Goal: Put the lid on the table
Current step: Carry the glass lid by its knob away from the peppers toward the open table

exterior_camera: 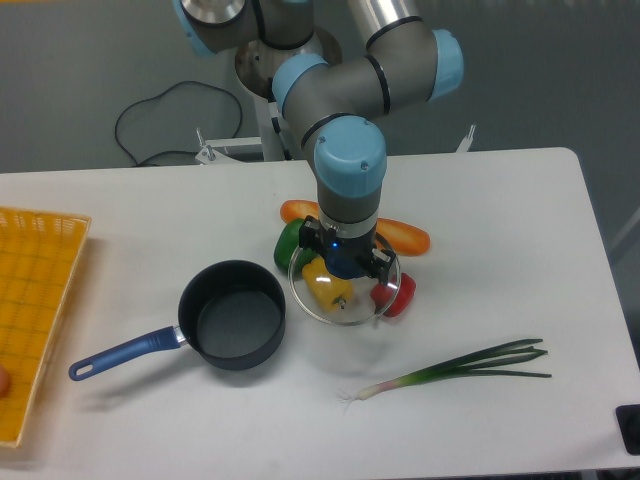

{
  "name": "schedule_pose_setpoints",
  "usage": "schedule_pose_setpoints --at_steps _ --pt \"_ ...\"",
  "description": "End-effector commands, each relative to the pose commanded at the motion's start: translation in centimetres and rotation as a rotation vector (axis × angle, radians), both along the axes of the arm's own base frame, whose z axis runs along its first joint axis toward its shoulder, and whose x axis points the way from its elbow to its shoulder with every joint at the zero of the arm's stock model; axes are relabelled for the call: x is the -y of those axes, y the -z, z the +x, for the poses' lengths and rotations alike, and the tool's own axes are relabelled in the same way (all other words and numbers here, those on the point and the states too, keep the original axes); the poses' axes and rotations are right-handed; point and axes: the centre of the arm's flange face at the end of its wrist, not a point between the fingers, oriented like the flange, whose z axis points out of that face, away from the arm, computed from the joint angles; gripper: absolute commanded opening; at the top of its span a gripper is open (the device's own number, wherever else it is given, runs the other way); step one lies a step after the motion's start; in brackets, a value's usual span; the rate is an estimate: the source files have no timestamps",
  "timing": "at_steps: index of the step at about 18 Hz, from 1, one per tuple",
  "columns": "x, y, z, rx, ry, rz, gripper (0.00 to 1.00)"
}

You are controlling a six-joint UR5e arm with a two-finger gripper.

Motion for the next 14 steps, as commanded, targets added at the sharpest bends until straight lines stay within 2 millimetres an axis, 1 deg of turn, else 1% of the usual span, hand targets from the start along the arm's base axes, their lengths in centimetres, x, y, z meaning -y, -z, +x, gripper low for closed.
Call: schedule_pose_setpoints --at_steps 1,3,4,7,11,14 --pt "0.1 0.1 -0.1 0.0 0.008 -0.002 0.5" --pt "1.1 0.1 -1.1 0.002 0.021 -0.003 0.5" --pt "1.8 0.0 -2.1 -0.001 0.02 -0.001 0.5" --pt "3.5 -0.4 -4.1 -0.007 0.023 0.005 0.5" --pt "6.1 -0.4 -6.7 -0.007 0.04 0.005 0.5" --pt "7.5 -0.5 -8.0 -0.009 0.051 0.004 0.5"
